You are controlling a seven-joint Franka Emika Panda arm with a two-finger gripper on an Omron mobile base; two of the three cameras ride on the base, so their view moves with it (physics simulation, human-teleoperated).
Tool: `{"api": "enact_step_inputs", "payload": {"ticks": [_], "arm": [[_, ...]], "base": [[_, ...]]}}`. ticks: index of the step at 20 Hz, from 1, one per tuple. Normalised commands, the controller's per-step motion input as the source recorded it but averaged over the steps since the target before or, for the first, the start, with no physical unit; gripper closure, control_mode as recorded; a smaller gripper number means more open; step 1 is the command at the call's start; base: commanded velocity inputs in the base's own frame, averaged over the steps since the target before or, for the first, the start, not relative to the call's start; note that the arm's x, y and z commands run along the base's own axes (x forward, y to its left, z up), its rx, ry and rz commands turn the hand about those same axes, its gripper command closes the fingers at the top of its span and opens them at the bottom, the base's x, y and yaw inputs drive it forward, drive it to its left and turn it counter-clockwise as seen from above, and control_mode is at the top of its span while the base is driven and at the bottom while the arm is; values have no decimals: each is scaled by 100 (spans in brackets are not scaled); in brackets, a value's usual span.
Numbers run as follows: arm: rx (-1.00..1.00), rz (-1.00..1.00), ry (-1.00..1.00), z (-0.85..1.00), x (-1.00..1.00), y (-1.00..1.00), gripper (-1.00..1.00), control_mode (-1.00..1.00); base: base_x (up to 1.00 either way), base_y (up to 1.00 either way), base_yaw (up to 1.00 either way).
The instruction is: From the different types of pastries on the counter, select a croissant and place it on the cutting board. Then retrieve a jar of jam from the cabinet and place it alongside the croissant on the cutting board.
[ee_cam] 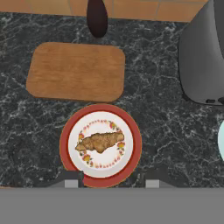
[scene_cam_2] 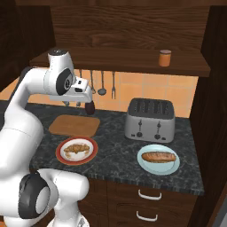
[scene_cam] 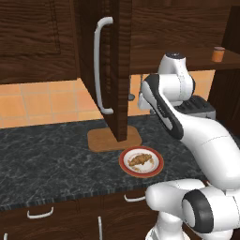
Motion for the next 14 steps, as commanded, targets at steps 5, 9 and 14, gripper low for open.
{"api": "enact_step_inputs", "payload": {"ticks": [5,9,14], "arm": [[1,-1,-7,-2,-12,-1,-100,-100],[-1,-24,-53,5,-2,-1,-100,-100],[4,-18,-30,2,-1,-1,-100,-100]], "base": [[0,0,0],[0,0,0],[0,0,0]]}}
